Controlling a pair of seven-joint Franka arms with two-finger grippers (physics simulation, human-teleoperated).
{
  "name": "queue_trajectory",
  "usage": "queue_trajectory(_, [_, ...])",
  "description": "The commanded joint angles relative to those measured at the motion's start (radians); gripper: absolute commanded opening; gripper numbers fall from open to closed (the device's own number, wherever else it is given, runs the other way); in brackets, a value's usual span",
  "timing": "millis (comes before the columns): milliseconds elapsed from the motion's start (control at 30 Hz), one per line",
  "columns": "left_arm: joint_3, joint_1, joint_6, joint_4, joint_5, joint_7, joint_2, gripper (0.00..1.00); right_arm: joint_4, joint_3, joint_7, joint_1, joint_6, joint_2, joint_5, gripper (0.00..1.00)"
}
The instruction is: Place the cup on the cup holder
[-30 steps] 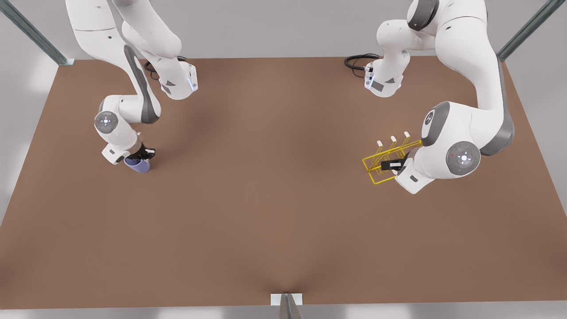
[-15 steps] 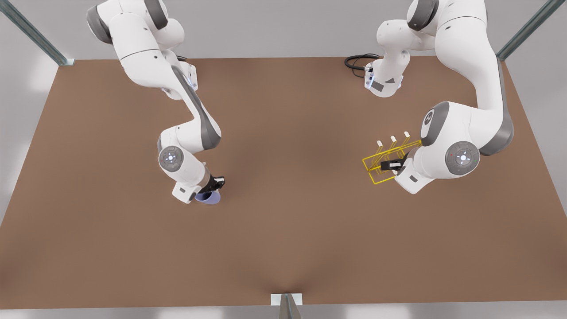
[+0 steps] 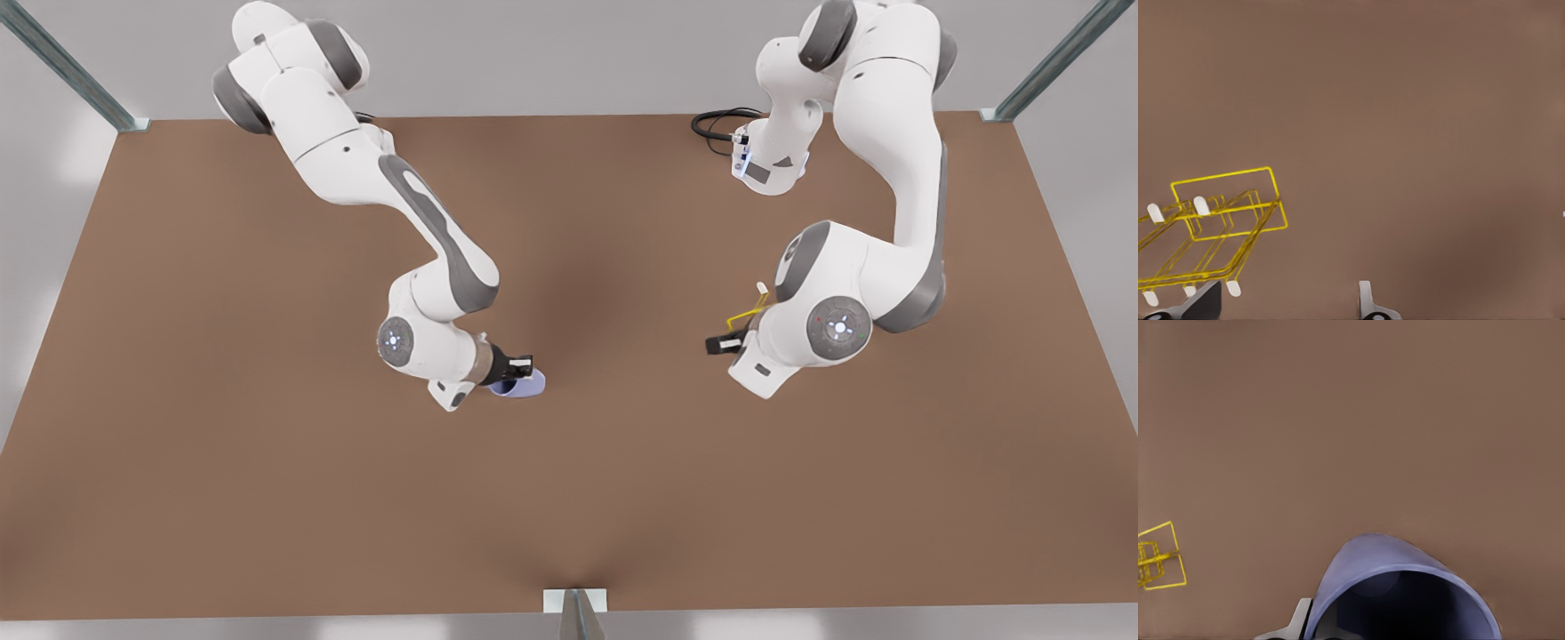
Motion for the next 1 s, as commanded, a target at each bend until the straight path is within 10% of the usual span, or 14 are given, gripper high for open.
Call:
queue_trajectory(0, [0.000,-0.018,0.193,0.002,-0.048,-0.871,0.013,1.00,0.006,0.065,0.021,-0.051,0.060,0.012,0.049,0.21])
queue_trajectory(333, [0.010,-0.089,0.416,0.008,-0.043,-1.397,0.092,1.00,0.072,0.417,-0.004,-0.219,0.187,0.227,0.050,0.21])
queue_trajectory(867, [-0.012,-0.149,0.331,0.010,0.099,-1.627,0.076,1.00,0.248,0.447,-0.012,-0.135,0.241,0.426,0.061,0.21])
queue_trajectory(933, [-0.013,-0.095,0.273,-0.003,0.256,-1.596,0.058,1.00,0.247,0.447,-0.030,-0.132,0.241,0.428,0.059,1.00])
queue_trajectory(967, [-0.026,-0.107,0.288,-0.003,0.251,-1.601,0.066,1.00,0.247,0.444,-0.031,-0.132,0.241,0.428,0.052,1.00])
